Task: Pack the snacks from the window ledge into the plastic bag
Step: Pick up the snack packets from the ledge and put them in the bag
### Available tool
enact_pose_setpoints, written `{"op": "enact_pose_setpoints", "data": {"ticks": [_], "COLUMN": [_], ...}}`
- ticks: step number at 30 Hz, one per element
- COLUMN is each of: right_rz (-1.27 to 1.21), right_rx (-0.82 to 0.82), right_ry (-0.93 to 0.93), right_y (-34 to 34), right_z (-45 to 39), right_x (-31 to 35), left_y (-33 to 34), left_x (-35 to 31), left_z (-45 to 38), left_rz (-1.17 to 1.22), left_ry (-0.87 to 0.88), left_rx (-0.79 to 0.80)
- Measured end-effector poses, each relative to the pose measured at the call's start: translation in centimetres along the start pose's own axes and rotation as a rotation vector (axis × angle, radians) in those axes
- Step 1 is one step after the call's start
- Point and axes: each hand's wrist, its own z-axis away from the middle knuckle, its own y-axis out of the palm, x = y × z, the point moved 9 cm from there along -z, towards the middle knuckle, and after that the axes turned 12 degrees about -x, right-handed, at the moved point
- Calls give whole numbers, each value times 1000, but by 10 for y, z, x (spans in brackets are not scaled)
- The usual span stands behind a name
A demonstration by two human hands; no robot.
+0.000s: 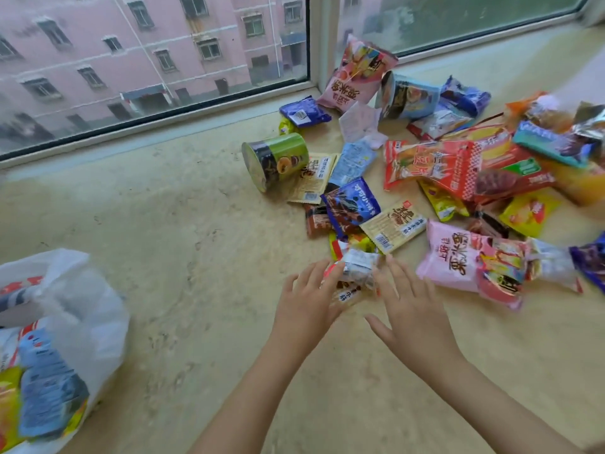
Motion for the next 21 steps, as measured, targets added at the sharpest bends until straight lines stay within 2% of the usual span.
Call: {"op": "enact_pose_setpoints", "data": {"ticks": [7,11,16,19,21], "right_rz": [25,5,-59,-78,-86], "right_rx": [55,19,8,0,-26], "right_ry": [-11,-54,-47,-70,-104], "right_y": [32,39,43,48,49], "right_z": [-10,-21,-43,-53,-58], "right_x": [-54,-58,-63,-65,-61], "left_y": [50,39,18,22,26], "left_x": [-28,-24,5,25,36], "left_z": [-55,-64,-35,-11,-1], "left_rz": [6,-33,-25,-35,13], "left_ry": [84,107,10,-41,-134], "left_rx": [106,-3,-109,9,97]}}
